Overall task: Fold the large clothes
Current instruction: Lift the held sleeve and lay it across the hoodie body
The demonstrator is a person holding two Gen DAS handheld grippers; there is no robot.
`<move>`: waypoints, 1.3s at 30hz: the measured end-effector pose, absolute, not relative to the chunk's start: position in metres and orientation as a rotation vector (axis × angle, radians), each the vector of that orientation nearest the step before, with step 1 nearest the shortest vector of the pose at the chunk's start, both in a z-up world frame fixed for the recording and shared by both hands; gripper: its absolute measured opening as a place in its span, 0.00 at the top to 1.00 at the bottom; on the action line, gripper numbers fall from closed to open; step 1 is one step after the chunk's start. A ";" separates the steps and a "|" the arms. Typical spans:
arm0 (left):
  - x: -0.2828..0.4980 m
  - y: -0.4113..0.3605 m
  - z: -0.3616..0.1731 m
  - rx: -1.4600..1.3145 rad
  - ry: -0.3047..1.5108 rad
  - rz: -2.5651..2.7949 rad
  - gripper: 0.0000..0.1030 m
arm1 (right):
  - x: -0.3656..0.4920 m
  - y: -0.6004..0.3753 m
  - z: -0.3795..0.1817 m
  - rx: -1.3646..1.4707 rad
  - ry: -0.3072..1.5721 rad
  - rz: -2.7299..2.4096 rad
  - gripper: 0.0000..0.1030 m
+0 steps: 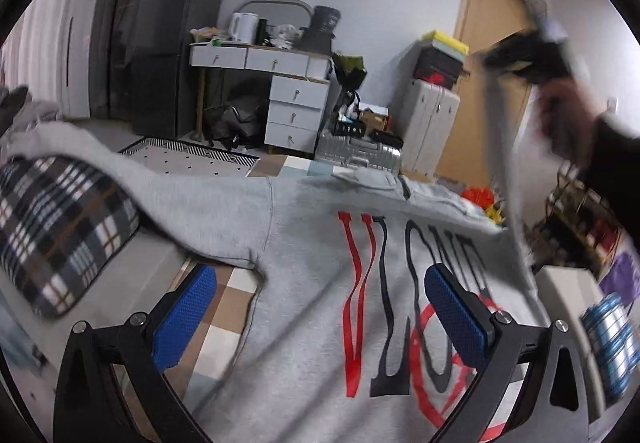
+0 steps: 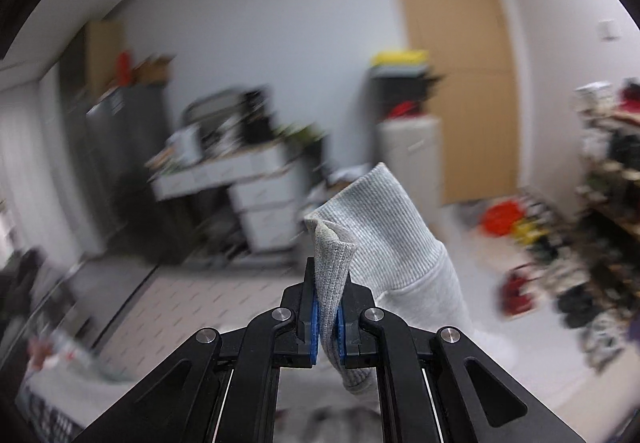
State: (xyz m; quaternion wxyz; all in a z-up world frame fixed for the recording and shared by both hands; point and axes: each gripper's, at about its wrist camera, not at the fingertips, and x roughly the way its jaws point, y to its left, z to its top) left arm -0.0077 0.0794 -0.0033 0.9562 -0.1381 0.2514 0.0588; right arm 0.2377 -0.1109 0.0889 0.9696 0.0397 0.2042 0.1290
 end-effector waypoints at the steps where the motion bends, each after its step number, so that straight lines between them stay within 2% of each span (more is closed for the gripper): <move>1: -0.011 0.080 -0.003 -0.290 0.487 0.139 0.01 | 0.247 -0.075 0.061 0.069 0.455 0.329 0.94; 9: -0.027 0.093 0.006 -0.379 0.382 0.126 0.01 | 0.285 0.059 -0.142 0.032 0.788 0.594 0.94; 15: -0.017 0.107 0.000 -0.435 0.406 0.105 0.01 | 0.278 0.099 -0.222 0.050 0.964 0.643 0.91; 16: -0.014 0.109 -0.001 -0.450 0.420 0.095 0.01 | 0.281 0.095 -0.223 0.067 0.976 0.663 0.90; 18: -0.018 0.108 -0.002 -0.473 0.432 0.093 0.01 | 0.281 0.085 -0.219 0.090 0.984 0.702 0.78; 19: -0.015 0.109 -0.003 -0.485 0.435 0.089 0.01 | 0.278 0.082 -0.217 0.111 0.995 0.745 0.64; 20: -0.019 0.109 -0.002 -0.492 0.433 0.083 0.01 | 0.279 0.081 -0.212 0.126 0.999 0.778 0.43; 22: -0.023 0.106 -0.002 -0.495 0.425 0.073 0.01 | 0.279 0.081 -0.199 0.153 1.009 0.855 0.15; 25: -0.037 0.100 0.002 -0.473 0.388 0.062 0.01 | 0.276 0.072 -0.178 0.186 0.973 0.953 0.15; 28: -0.041 0.100 0.006 -0.433 0.341 0.066 0.01 | 0.283 0.029 -0.156 0.232 0.929 0.933 0.05; 30: -0.042 0.101 0.007 -0.422 0.331 0.061 0.01 | 0.287 -0.001 -0.151 0.220 0.922 0.860 0.04; 35: -0.033 0.106 0.002 -0.457 0.376 0.041 0.01 | 0.285 -0.126 -0.154 0.004 0.929 0.515 0.04; 39: -0.030 0.103 -0.003 -0.479 0.403 0.038 0.01 | 0.271 -0.176 -0.172 -0.190 0.977 0.404 0.04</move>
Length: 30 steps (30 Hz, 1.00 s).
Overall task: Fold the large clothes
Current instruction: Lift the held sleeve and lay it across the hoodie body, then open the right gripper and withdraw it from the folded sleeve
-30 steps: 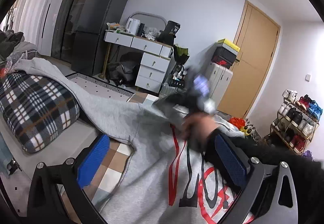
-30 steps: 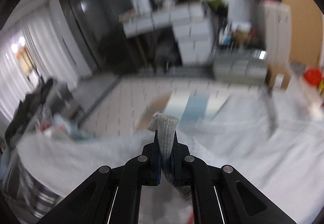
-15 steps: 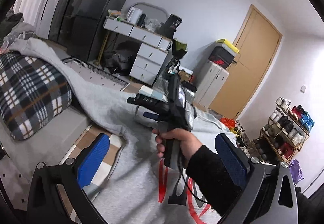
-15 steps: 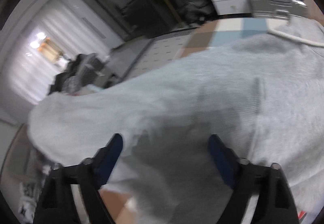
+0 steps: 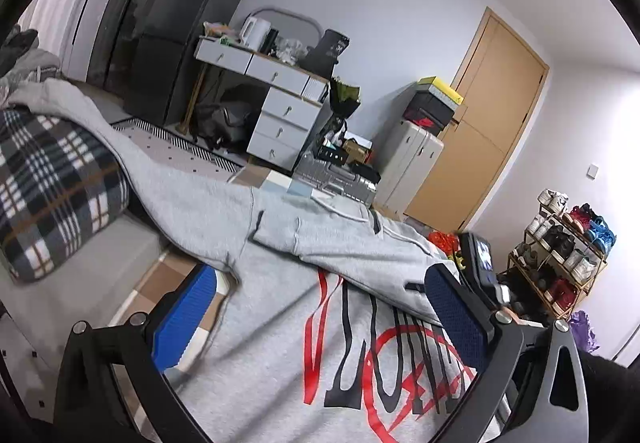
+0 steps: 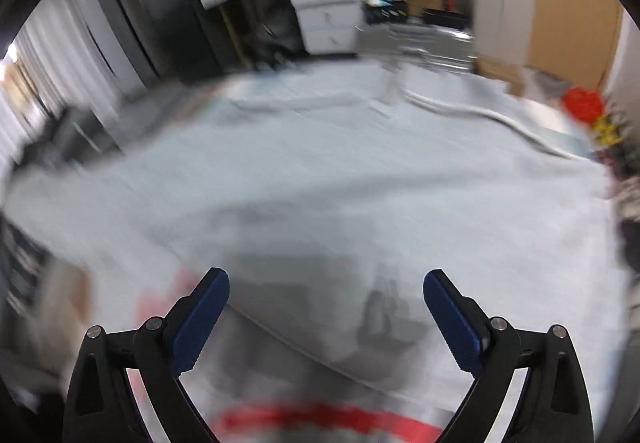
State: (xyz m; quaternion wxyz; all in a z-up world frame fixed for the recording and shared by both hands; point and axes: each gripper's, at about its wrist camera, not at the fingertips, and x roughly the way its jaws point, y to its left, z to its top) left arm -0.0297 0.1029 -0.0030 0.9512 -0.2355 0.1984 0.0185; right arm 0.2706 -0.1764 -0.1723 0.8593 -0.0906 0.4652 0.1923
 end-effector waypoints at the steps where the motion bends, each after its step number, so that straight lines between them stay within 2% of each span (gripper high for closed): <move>1: -0.030 0.100 -0.004 -0.475 0.401 0.039 0.01 | 0.268 -0.180 -0.176 -0.204 0.988 0.403 0.05; 6: -0.027 0.087 -0.008 -0.389 0.386 0.079 0.01 | 0.260 -0.204 -0.192 -0.218 1.024 0.444 0.10; 10: -0.022 0.085 -0.011 -0.362 0.401 0.093 0.01 | 0.250 -0.200 -0.209 -0.254 1.046 0.501 0.27; 12: -0.020 0.086 -0.011 -0.358 0.412 0.097 0.01 | 0.250 -0.205 -0.205 -0.279 1.011 0.450 0.43; 13: -0.020 0.087 -0.011 -0.357 0.416 0.100 0.01 | 0.252 -0.206 -0.204 -0.274 1.007 0.430 0.61; 14: -0.019 0.087 -0.011 -0.356 0.418 0.102 0.01 | 0.253 -0.210 -0.202 -0.263 1.006 0.420 0.83; 15: -0.019 0.087 -0.012 -0.354 0.421 0.103 0.01 | 0.253 -0.213 -0.200 -0.256 1.008 0.413 0.89; 21: -0.016 0.089 -0.012 -0.377 0.451 0.093 0.01 | 0.222 -0.209 -0.178 -0.330 0.915 0.413 0.93; 25: -0.016 0.089 -0.012 -0.387 0.467 0.076 0.01 | 0.211 -0.214 -0.189 -0.384 0.980 0.384 0.92; 27: -0.015 0.086 -0.012 -0.383 0.471 0.070 0.01 | 0.215 -0.209 -0.203 -0.422 1.023 0.349 0.88; 30: -0.016 0.082 -0.011 -0.373 0.467 0.066 0.01 | 0.217 -0.203 -0.201 -0.386 1.035 0.378 0.67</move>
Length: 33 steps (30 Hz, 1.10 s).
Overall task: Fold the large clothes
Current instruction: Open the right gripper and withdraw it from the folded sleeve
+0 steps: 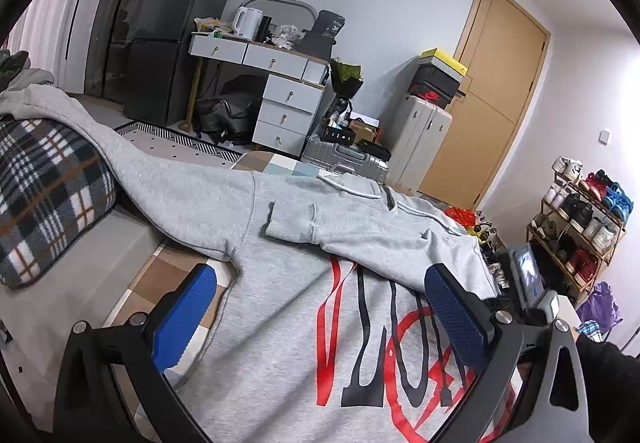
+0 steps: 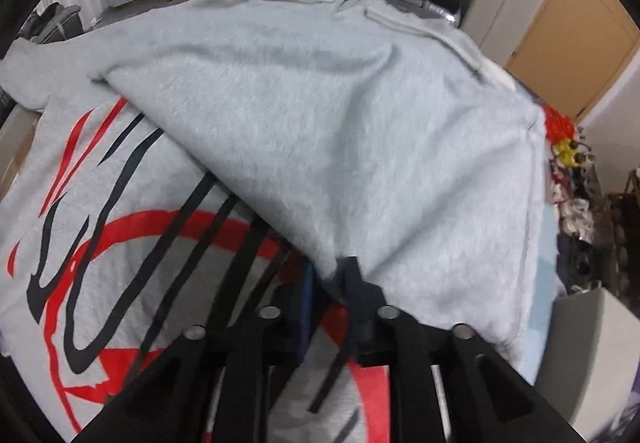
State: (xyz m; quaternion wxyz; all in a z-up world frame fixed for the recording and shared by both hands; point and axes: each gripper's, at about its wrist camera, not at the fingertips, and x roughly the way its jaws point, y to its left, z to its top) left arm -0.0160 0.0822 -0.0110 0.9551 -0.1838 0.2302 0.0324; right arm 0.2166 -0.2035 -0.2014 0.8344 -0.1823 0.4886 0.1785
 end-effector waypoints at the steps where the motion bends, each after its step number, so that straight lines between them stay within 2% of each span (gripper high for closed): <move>1: -0.016 0.081 -0.011 -0.370 0.471 0.060 0.01 | 0.218 -0.202 -0.192 -0.307 1.026 0.428 0.49; 2: -0.016 0.081 -0.011 -0.372 0.474 0.053 0.01 | 0.218 -0.202 -0.182 -0.234 1.000 0.475 0.36; 3: -0.016 0.081 -0.011 -0.374 0.475 0.050 0.01 | 0.218 -0.203 -0.175 -0.190 0.977 0.500 0.32; 5: -0.014 0.082 -0.012 -0.382 0.484 0.053 0.01 | 0.228 -0.195 -0.155 -0.065 0.897 0.534 0.15; 6: -0.013 0.083 -0.011 -0.393 0.491 0.046 0.01 | 0.236 -0.190 -0.147 -0.022 0.879 0.536 0.12; 9: -0.015 0.087 -0.011 -0.416 0.492 0.044 0.01 | 0.273 -0.149 -0.146 -0.006 0.898 0.512 0.11; 14: -0.017 0.095 -0.007 -0.424 0.473 0.049 0.01 | 0.321 -0.061 -0.159 -0.223 0.923 0.489 0.11; 19: -0.011 0.112 -0.004 -0.463 0.463 0.063 0.01 | 0.342 0.024 -0.188 -0.611 0.889 0.544 0.14; 21: -0.008 0.121 -0.005 -0.489 0.466 0.071 0.01 | 0.346 0.042 -0.205 -0.708 0.918 0.609 0.22; 23: -0.005 0.126 -0.007 -0.509 0.476 0.088 0.01 | 0.355 0.051 -0.218 -0.718 0.980 0.619 0.40; 24: -0.002 0.129 -0.009 -0.523 0.490 0.093 0.01 | 0.364 0.049 -0.219 -0.664 0.995 0.637 0.42; 25: 0.002 0.131 -0.012 -0.545 0.508 0.091 0.01 | 0.369 0.048 -0.217 -0.614 0.999 0.664 0.61; 26: 0.003 0.132 -0.014 -0.560 0.520 0.090 0.01 | 0.372 0.048 -0.217 -0.597 0.997 0.667 0.94; 28: 0.007 0.132 -0.019 -0.586 0.547 0.097 0.01 | 0.372 0.049 -0.214 -0.568 0.950 0.663 0.97; 33: 0.011 0.130 -0.025 -0.619 0.598 0.080 0.01 | 0.359 0.056 -0.210 -0.524 0.864 0.715 0.97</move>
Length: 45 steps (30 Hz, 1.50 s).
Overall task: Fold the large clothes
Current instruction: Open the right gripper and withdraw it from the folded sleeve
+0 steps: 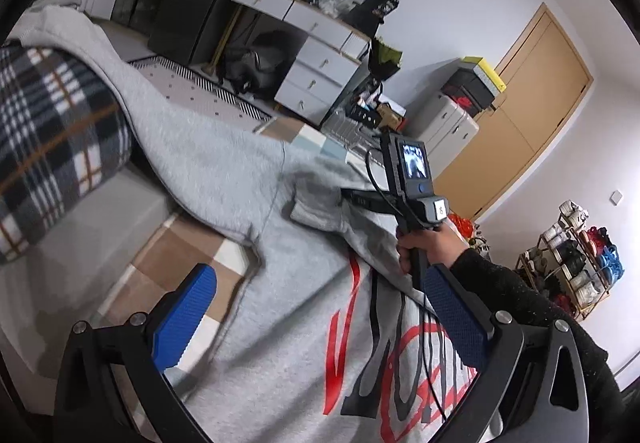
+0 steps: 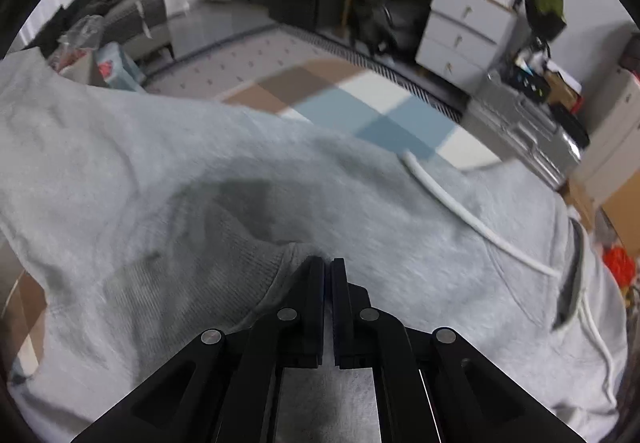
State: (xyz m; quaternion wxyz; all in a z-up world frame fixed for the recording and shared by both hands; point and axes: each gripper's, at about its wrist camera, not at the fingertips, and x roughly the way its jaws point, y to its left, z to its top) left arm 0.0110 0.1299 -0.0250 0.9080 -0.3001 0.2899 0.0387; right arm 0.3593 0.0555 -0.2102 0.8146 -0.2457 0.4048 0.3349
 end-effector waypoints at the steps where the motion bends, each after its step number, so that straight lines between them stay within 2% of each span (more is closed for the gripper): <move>1: 0.011 0.128 -0.025 -0.617 0.605 0.077 0.01 | 0.358 0.055 -0.210 -0.515 0.846 0.712 0.97; 7: 0.006 0.112 -0.022 -0.568 0.602 0.061 0.01 | 0.356 0.054 -0.184 -0.348 0.740 0.712 0.97; 10: 0.004 0.111 -0.020 -0.543 0.597 0.056 0.01 | 0.362 0.064 -0.198 -0.324 0.833 0.703 0.93; 11: 0.005 0.113 -0.019 -0.539 0.595 0.057 0.01 | 0.365 0.068 -0.208 -0.334 0.881 0.676 0.88; 13: 0.004 0.114 -0.019 -0.535 0.585 0.067 0.01 | 0.360 0.059 -0.206 -0.283 0.873 0.671 0.86; 15: 0.004 0.117 -0.018 -0.546 0.584 0.064 0.01 | 0.350 0.036 -0.190 -0.129 0.842 0.735 0.64; 16: 0.004 0.120 -0.018 -0.557 0.583 0.058 0.01 | 0.342 0.021 -0.180 -0.061 0.809 0.760 0.32; 17: 0.004 0.120 -0.017 -0.561 0.581 0.059 0.01 | 0.330 0.005 -0.171 -0.018 0.759 0.768 0.14; 18: 0.004 0.120 -0.016 -0.567 0.577 0.059 0.01 | 0.320 -0.009 -0.162 -0.006 0.722 0.771 0.11; 21: 0.001 0.120 -0.015 -0.575 0.572 0.044 0.01 | 0.300 -0.045 -0.150 -0.035 0.707 0.726 0.11; 29: -0.001 0.108 -0.011 -0.514 0.526 0.075 0.01 | 0.290 -0.170 -0.176 0.001 0.900 0.362 0.10; 33: 0.003 0.106 -0.015 -0.488 0.530 0.096 0.01 | 0.279 -0.199 -0.190 -0.132 0.922 0.173 0.10; 37: 0.005 0.102 -0.015 -0.445 0.519 0.109 0.01 | 0.279 -0.219 -0.214 -0.139 1.045 0.075 0.10; 40: 0.007 0.101 -0.016 -0.426 0.522 0.122 0.01 | 0.275 -0.227 -0.218 -0.083 1.073 0.104 0.04; 45: 0.013 0.107 -0.020 -0.412 0.551 0.144 0.01 | 0.217 -0.219 -0.174 0.019 0.860 0.210 0.05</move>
